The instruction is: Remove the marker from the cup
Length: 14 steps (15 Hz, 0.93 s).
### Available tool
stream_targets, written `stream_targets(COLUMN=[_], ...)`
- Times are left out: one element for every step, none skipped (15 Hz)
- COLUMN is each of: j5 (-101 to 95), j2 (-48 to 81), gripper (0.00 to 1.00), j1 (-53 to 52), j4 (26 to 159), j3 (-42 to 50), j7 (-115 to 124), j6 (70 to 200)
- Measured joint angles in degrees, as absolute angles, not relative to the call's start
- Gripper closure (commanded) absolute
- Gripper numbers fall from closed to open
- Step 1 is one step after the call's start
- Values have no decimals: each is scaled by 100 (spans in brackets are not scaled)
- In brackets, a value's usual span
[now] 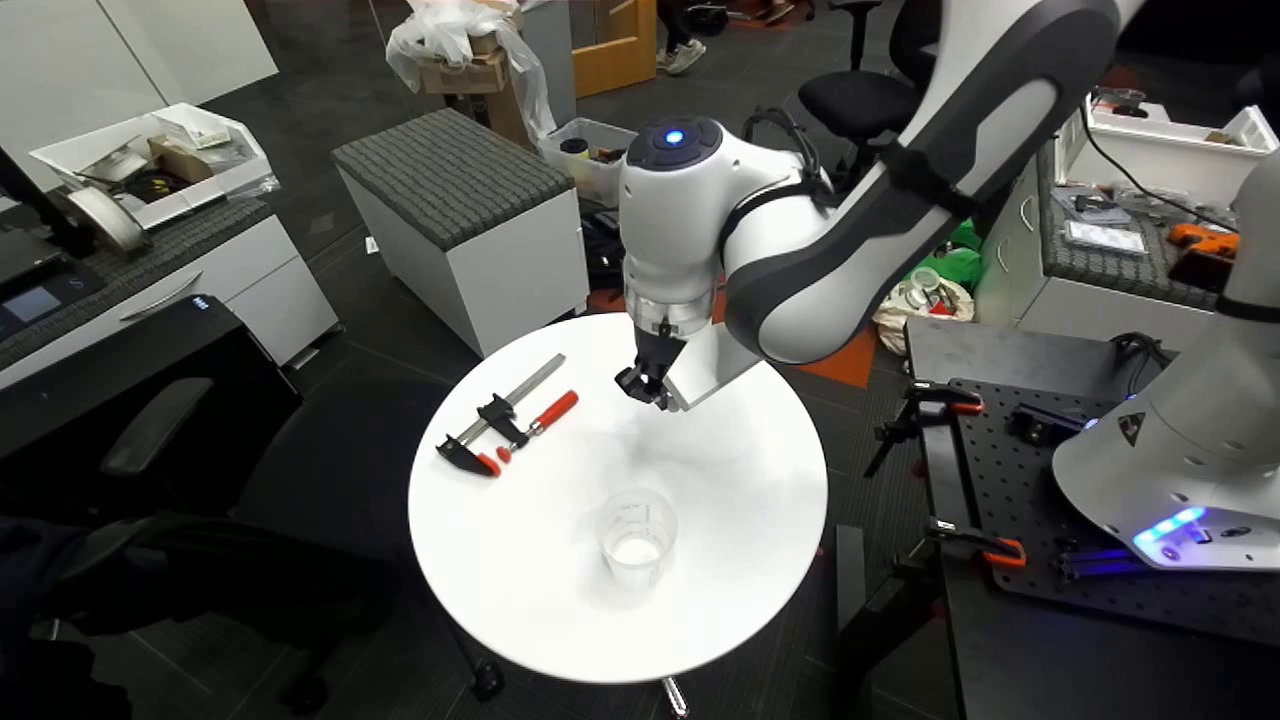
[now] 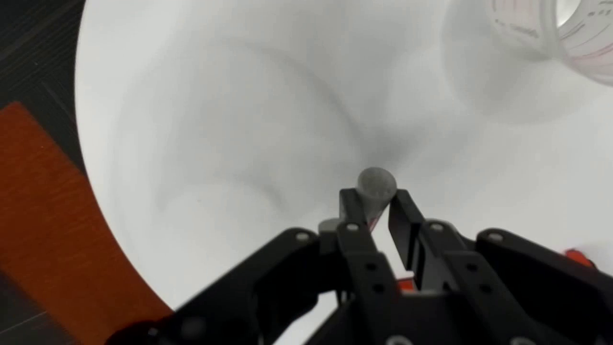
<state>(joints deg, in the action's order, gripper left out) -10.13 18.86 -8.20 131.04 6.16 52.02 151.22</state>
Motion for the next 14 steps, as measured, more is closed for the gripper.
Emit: stream_targets(j5=[-1119, -1213, -1310, -1398, -1527, -1661, -1797, -1934, -2026, -2089, -2142, -2159, -2160, -2160], j2=[2007, 2121, 2235, 2344, 2460, 2580, 2704, 2841, 2983, 3133, 3278, 3421, 3555, 3681], gripper=[95, 95, 95, 95, 95, 95, 95, 95, 95, 95, 95, 95, 95, 95], j1=[-879, -941, -1014, -1090, -1181, -1284, -1393, -1505, -1601, -1683, -1747, -1802, -1848, -1882], j4=[13068, 13018, 12962, 12901, 12825, 12743, 12653, 12551, 12448, 12339, 12232, 12129, 12031, 11934], j3=[718, 814, 909, 1002, 1106, 1220, 1338, 1458, 1558, 1637, 1697, 1742, 1776, 1795], j7=[5414, 5601, 5802, 5990, 6214, 6452, 6702, 6966, 7195, 7392, 7572, 7709, 7822, 7917], j6=[15152, 15157, 15160, 15164, 15165, 15166, 15166, 15165, 15165, 15162, 15159, 15158, 15152, 15149])
